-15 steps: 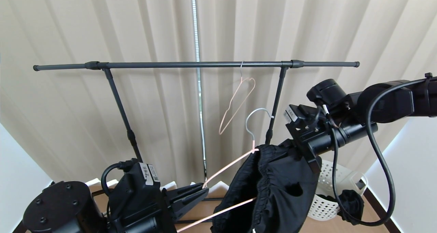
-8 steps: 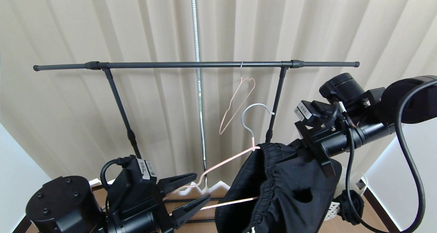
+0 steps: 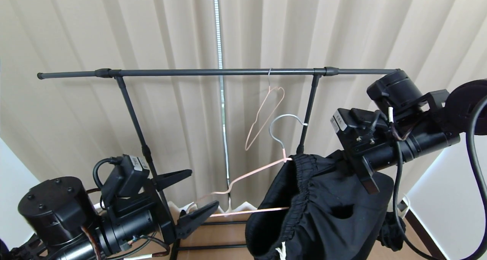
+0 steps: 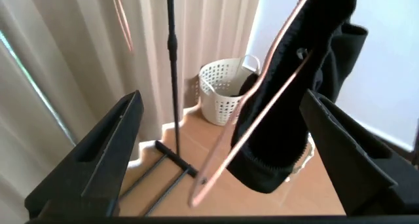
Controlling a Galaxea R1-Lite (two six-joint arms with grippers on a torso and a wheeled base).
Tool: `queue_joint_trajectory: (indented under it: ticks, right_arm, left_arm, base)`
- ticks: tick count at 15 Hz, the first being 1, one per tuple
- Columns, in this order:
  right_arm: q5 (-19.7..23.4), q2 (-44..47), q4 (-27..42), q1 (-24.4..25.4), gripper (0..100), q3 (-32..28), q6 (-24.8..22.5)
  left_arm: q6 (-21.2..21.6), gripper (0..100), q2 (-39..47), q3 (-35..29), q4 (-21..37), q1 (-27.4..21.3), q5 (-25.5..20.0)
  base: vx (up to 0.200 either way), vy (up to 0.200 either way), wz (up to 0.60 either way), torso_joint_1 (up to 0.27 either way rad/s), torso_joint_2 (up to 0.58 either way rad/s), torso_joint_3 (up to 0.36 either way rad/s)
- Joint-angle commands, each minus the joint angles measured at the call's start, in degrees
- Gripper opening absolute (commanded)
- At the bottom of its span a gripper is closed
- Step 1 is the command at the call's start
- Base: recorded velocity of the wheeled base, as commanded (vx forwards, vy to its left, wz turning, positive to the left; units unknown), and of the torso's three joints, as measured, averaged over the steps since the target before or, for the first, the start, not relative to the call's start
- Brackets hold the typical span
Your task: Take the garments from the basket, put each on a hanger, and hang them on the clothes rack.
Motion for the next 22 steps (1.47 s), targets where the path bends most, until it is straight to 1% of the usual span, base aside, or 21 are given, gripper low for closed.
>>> queue_joint_trajectory:
  ticks: [1,2,4,5,6,7,8,9,10,11,13,14,15,16,17,19,20,21,22]
  right_arm:
    - [-0.9,-1.6,0.0,-0.1,0,-0.2,0.5]
    - [-1.1,-2.3,-0.1,-0.1,0,-0.4,1.1]
    - [-2.1,-2.7,-0.1,-0.2,0,-1.3,1.7]
    - [-5.8,-3.0,-0.1,-0.4,0,-2.8,2.4]
    - [-10.5,-3.6,-0.1,-0.2,0,-4.1,4.6]
    - [-13.5,-4.1,-0.1,0.4,0,-5.1,8.9]
    - [-16.6,-4.5,-0.2,2.4,0,-5.8,12.7]
    - [-19.7,-5.1,-0.3,4.0,0,-6.2,14.7]
    - [-21.7,-5.5,-1.1,4.5,0,-6.0,16.1]
    - [-22.8,-6.5,-2.9,5.0,0,-5.3,16.7]
    - [-23.7,-7.5,-3.8,5.6,0,-5.0,16.8]
    - [-24.9,-7.8,-3.9,5.7,0,-5.1,16.8]
    - [-25.9,-7.9,-3.9,5.8,0,-5.0,16.8]
    - [-27.4,-7.9,-3.9,6.2,0,-5.0,17.0]
    - [-28.3,-8.0,-3.9,6.3,0,-4.8,18.2]
    - [-28.6,-8.8,-5.1,7.1,0,-3.3,20.4]
    - [-28.6,-8.8,-5.1,7.1,0,-3.3,20.4]
    - [-29.0,-9.4,-9.0,7.2,0,-0.7,20.5]
    - [-29.2,-9.6,-9.9,7.3,0,0.1,20.5]
  left_arm:
    - [-3.8,100,0.0,-1.4,-0.1,3.9,-3.3]
    - [-6.8,100,-0.2,-1.8,-0.1,5.8,-6.5]
    - [-10.6,100,0.1,-2.9,-0.1,7.6,-8.4]
    - [-14.4,100,0.8,-3.6,-0.1,7.8,-8.6]
    - [-15.9,100,2.0,-3.7,-0.1,7.7,-8.6]
    - [-15.8,100,3.7,-3.6,-0.1,7.2,-8.6]
    - [-15.7,100,5.1,-3.7,-0.1,6.2,-8.6]
    - [-15.7,100,6.0,-3.7,-0.1,5.5,-8.5]
    - [-15.7,100,6.5,-3.8,-0.1,5.0,-8.5]
    - [-15.2,100,7.3,-3.8,-0.1,4.1,-8.4]
    - [-14.4,100,7.8,-4.5,-0.1,3.1,-8.0]
    - [-13.5,100,8.2,-5.7,2.8,1.3,-4.8]
    - [-13.2,100,8.6,-6.8,4.8,-0.5,-0.3]
    - [-13.2,100,8.9,-7.7,6.4,-2.4,3.1]
    - [-13.1,100,9.0,-7.9,7.2,-3.7,4.6]
    - [-13.1,100,10.0,-8.2,7.4,-5.2,5.5]
    - [-13.1,100,10.0,-8.2,7.4,-5.2,5.5]
    - [-13.2,100,11.4,-8.8,7.3,-5.8,7.3]
    - [-13.4,100,11.6,-9.1,7.3,-6.1,7.8]
  base:
    - [0.000,0.000,0.00,0.000,0.00,0.000]
    - [0.000,0.000,0.00,0.000,0.00,0.000]
    - [0.000,0.000,0.00,0.000,0.00,0.000]
    - [0.000,0.000,0.00,0.000,0.00,0.000]
    - [0.000,0.000,0.00,0.000,0.00,0.000]
    - [0.000,0.000,0.00,0.000,0.00,0.000]
    - [0.000,0.000,0.00,0.000,0.00,0.000]
    - [0.000,0.000,0.00,0.000,0.00,0.000]
    - [0.000,0.000,0.00,0.000,0.00,0.000]
    - [0.000,0.000,0.00,0.000,0.00,0.000]
    - [0.000,0.000,0.00,0.000,0.00,0.000]
    - [0.000,0.000,0.00,0.000,0.00,0.000]
    - [0.000,0.000,0.00,0.000,0.00,0.000]
    - [0.000,0.000,0.00,0.000,0.00,0.000]
    - [0.000,0.000,0.00,0.000,0.00,0.000]
    - [0.000,0.000,0.00,0.000,0.00,0.000]
    - [0.000,0.000,0.00,0.000,0.00,0.000]
    - [0.000,0.000,0.00,0.000,0.00,0.000]
    - [0.000,0.000,0.00,0.000,0.00,0.000]
